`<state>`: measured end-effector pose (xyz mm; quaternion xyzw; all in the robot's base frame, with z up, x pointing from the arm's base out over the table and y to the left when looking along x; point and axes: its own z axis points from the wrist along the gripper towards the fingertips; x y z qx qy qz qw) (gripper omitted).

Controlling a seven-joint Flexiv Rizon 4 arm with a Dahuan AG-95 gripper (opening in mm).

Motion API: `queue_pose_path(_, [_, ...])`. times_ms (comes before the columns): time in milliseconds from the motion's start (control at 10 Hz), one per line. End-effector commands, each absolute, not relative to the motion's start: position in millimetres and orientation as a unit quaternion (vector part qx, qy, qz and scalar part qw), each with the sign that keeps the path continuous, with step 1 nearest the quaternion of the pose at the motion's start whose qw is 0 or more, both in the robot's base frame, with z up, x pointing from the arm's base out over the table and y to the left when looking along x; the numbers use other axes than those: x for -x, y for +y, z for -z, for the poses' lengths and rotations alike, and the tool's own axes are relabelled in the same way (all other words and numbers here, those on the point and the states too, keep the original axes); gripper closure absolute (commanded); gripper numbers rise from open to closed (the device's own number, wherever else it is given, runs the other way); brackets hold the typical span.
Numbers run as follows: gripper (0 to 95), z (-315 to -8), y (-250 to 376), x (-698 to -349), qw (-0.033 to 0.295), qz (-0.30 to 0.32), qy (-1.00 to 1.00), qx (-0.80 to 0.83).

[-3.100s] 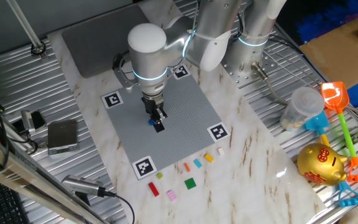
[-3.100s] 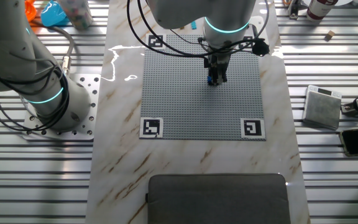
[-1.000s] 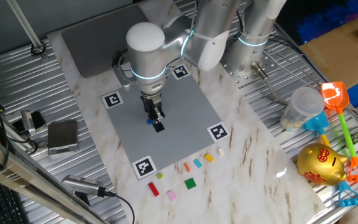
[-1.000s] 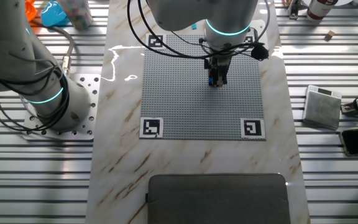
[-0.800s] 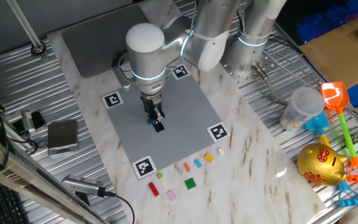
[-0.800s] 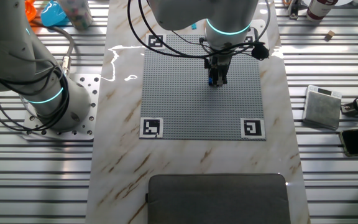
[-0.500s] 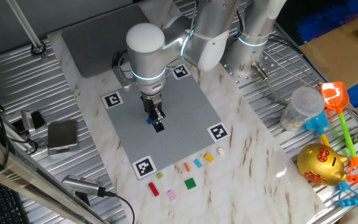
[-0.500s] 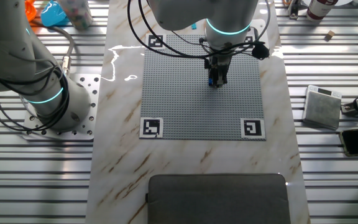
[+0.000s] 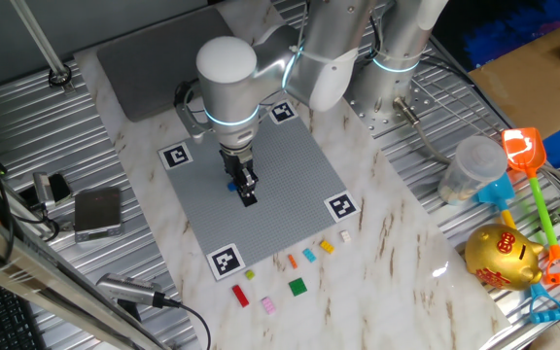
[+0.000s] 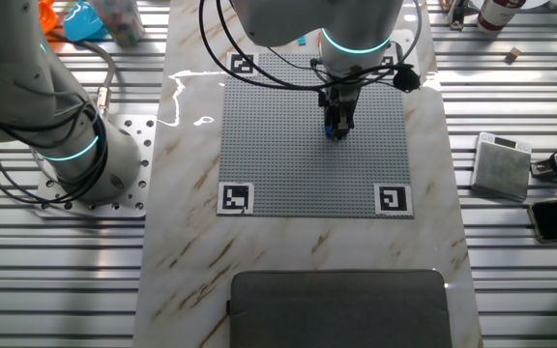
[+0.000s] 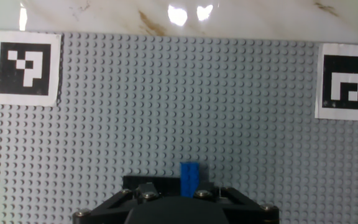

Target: Build with small Lego blocks

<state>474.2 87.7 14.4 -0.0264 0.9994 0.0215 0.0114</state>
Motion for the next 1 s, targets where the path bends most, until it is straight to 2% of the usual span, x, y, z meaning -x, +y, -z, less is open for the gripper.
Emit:
queue_pose_path(100, [57.0,-14.8,87.6,-473.8,0.01,-0.021,0.999,0.026])
queue_pose_path(400, [57.0,-17.3,88.1,-473.5,0.008,-0.022,0.999,0.028])
queue_pose_path(500, [76.0,-17.6,88.2,-473.5,0.008,-0.022,0.999,0.028])
queue_pose_path(1000, [76.0,-17.4,89.3,-474.1,0.008,-0.022,0.999,0.031])
